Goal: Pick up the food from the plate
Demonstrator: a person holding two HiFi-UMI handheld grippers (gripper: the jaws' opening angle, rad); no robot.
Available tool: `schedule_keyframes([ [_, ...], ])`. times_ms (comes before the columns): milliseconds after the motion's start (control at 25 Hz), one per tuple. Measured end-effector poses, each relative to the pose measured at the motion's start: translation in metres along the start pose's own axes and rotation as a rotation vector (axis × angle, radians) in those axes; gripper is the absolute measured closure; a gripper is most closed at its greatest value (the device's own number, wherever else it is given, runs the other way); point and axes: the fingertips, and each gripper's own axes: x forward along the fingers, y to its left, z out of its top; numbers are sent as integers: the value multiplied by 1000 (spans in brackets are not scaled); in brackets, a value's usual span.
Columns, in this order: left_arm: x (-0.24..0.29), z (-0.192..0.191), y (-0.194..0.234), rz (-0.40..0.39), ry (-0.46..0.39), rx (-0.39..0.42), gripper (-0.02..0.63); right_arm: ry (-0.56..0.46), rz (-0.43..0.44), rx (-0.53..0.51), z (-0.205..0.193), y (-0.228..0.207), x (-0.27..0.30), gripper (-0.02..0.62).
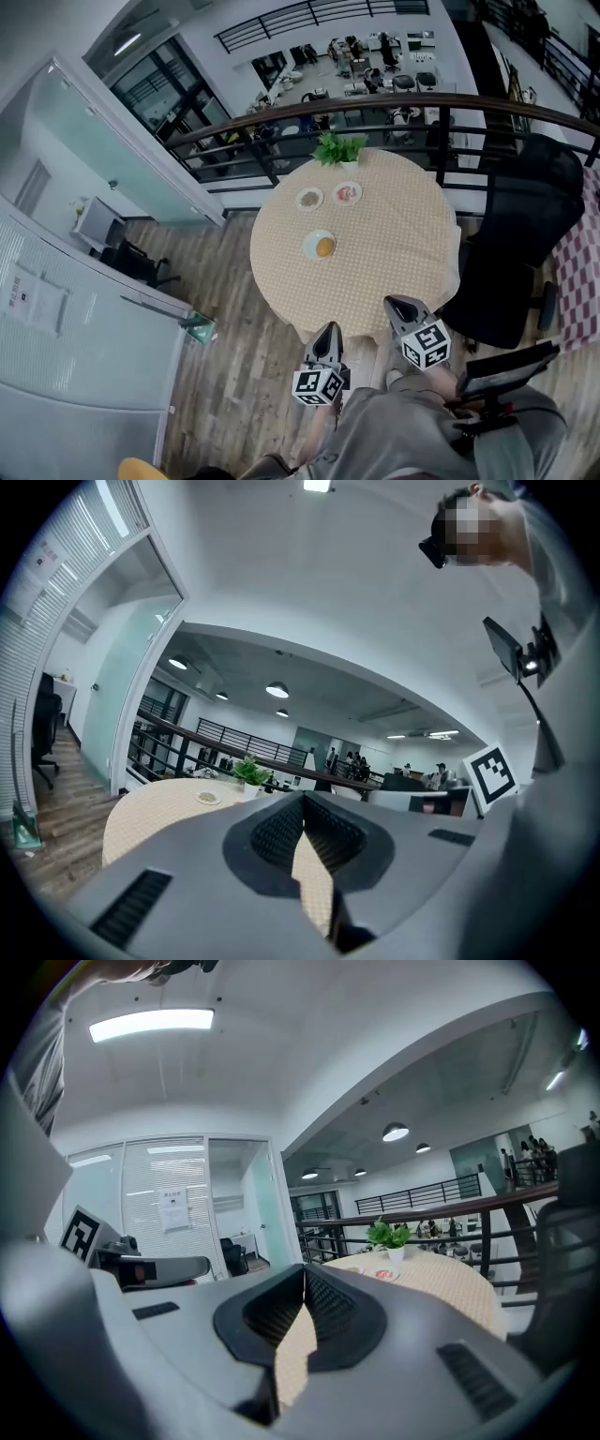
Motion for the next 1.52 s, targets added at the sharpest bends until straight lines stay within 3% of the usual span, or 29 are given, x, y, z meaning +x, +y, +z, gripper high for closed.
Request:
schedule_keyframes([
  [240,12,-3,-2,-8,16,6,595,7,13,17,-3,-8,11,580],
  [520,16,30,-16,-70,-52,26,595,-56,12,12,24,9,2,580],
  [720,9,63,-29,-140,-123,61,595,-175,-3,-78,72,19,-20,580],
  [920,-9,84,-24,-171,-185,93,595,-214,-51,-165,89,27,-34,580],
  [1320,-18,82,-17,-170,-157,134,595,-193,-101,-127,70,30,-49,580],
  [1440,-21,90,-8,-79,-198,169,595,-177,-93,-133,65,32,-49,580],
  [1480,-20,94,-5,-45,-202,187,445,-174,-89,-138,66,34,-49,580],
  [1520,-19,95,-5,-34,-197,197,183,-173,-87,-143,67,36,-49,580],
])
